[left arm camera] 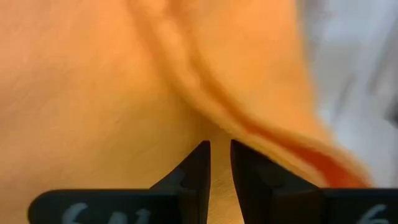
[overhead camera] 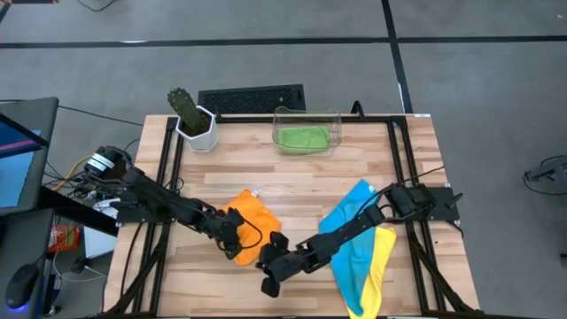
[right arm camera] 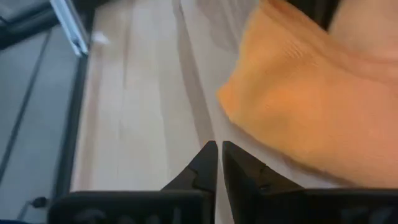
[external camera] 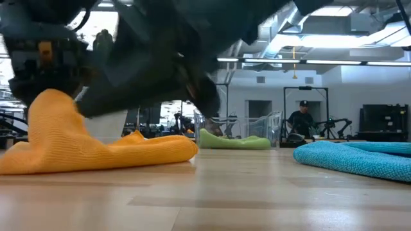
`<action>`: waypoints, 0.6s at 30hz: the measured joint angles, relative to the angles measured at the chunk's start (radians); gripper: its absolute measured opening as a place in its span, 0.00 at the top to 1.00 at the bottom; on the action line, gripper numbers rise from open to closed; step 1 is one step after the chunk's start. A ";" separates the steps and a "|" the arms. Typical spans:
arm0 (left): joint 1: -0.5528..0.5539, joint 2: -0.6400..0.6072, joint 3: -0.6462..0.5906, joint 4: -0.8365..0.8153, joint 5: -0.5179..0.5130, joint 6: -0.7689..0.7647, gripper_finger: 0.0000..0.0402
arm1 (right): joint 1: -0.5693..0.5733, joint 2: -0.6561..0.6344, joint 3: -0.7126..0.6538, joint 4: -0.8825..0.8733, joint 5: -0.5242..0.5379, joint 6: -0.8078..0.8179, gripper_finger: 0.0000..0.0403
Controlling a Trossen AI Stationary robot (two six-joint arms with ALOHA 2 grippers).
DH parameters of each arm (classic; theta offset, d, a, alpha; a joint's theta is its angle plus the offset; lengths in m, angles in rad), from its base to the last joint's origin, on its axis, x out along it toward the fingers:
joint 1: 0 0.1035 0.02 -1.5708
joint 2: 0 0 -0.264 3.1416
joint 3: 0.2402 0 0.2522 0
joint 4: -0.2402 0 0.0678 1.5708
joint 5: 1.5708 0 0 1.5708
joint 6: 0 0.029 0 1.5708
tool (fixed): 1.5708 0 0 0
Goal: Fold microfiber towels
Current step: Fold the orange towel
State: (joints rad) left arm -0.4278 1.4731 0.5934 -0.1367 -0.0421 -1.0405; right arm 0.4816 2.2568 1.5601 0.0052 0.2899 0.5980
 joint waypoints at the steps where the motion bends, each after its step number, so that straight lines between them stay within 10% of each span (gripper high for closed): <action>1: 0.000 0.000 -0.001 -0.010 -0.002 0.000 0.86 | -0.003 0.008 0.015 0.006 0.006 -0.011 0.90; 18: 0.017 -0.242 0.000 -0.310 -0.014 -0.132 0.86 | -0.067 0.057 0.045 -0.019 0.023 -0.129 0.94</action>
State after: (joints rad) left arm -0.4110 1.2307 0.5930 -0.4466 -0.0560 -1.1723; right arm 0.4147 2.3135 1.6054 -0.0138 0.3126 0.4693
